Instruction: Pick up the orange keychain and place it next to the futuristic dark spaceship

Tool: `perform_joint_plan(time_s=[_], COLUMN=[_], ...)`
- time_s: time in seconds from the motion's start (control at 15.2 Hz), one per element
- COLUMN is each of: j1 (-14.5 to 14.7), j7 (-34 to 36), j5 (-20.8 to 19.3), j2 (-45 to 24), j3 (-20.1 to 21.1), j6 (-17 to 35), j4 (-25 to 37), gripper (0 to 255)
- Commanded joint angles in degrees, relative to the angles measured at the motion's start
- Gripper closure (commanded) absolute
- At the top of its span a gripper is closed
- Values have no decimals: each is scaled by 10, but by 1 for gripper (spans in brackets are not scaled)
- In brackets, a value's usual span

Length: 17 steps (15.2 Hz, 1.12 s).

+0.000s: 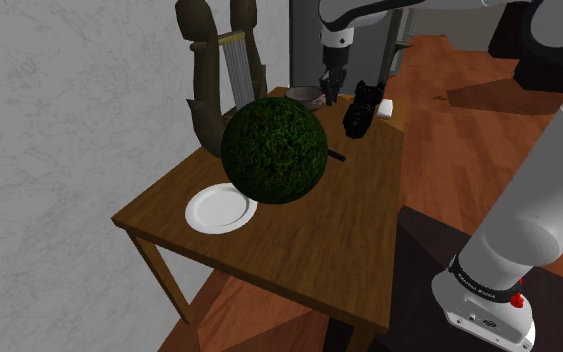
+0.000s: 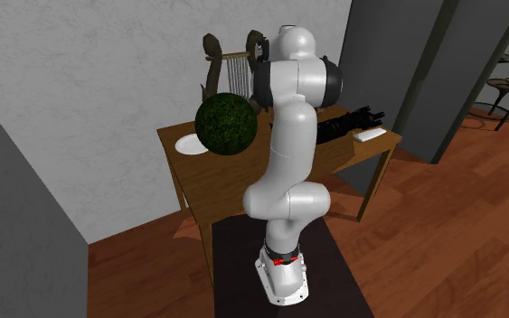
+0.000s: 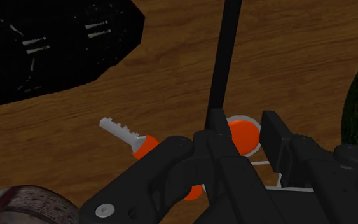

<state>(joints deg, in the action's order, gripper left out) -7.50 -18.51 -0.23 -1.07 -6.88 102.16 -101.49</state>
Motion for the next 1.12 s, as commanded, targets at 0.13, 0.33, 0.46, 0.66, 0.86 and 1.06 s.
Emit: perform_joint_plan(time_s=[0.13, 0.33, 0.46, 0.66, 0.86, 1.06], j1=[-16, -33, -47, -61, -59, -58], j7=[-31, -53, -66, -77, -77, -77], j5=[12, 24, 33, 41, 41, 40], j2=[-86, -160, -215, -272, -266, -262], j3=[-13, -20, -23, -23, -23, -23], j6=[-22, -50, -76, -99, -72, -47], j4=[107, 208, 288, 368, 335, 306], gripper=[255, 255, 255, 255, 255, 255])
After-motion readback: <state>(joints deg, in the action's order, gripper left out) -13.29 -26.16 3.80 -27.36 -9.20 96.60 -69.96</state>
